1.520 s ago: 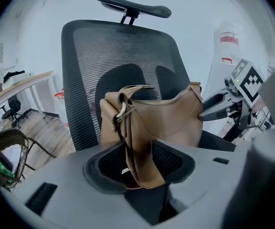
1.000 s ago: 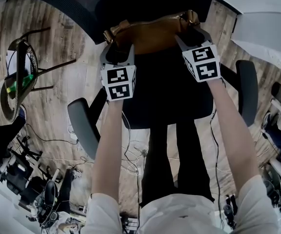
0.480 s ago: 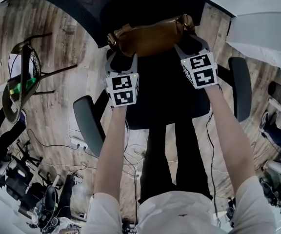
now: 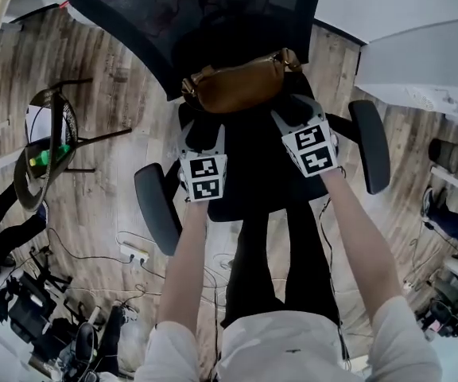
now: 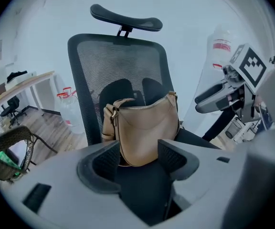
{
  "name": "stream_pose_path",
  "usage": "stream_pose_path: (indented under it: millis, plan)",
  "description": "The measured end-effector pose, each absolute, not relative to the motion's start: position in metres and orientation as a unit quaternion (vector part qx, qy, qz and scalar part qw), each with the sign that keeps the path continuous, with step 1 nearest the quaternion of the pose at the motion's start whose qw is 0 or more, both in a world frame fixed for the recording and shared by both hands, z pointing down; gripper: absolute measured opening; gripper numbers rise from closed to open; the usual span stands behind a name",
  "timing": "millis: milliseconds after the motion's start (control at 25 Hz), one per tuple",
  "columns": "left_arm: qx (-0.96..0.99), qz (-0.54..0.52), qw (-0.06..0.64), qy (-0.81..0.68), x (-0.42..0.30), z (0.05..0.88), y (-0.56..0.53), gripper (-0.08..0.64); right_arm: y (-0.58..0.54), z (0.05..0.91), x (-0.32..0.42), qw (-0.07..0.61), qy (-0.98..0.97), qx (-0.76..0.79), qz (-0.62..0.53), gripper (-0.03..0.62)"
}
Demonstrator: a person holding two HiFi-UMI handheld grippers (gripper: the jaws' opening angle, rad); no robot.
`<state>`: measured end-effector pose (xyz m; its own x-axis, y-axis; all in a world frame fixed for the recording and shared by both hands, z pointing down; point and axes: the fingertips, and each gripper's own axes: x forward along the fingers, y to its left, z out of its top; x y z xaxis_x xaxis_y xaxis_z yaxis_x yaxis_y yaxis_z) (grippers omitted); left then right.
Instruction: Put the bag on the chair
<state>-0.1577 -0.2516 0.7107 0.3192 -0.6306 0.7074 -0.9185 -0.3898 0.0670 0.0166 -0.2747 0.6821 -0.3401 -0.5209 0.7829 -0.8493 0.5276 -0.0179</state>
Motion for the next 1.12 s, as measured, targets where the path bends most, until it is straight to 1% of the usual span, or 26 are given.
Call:
stream_pose_path:
  millis: [400, 640, 1120]
  plan:
    - [0.788, 0.273, 0.247, -0.492, -0.143, 0.662, -0.224, 0.235, -0.237, 0.65, -0.002, 0.355, -0.806, 0.412, 0.234, 0.222]
    - [0.8, 0.25, 0.239, -0.491, -0.126, 0.623, -0.211, 0.235, -0.216, 0.62, 0.0, 0.331, -0.812, 0.417, 0.24, 0.216]
    - [0.801, 0.225, 0.232, -0.503, -0.088, 0.546, -0.143, 0.235, -0.141, 0.55, 0.012, 0.318, -0.837, 0.39, 0.217, 0.197]
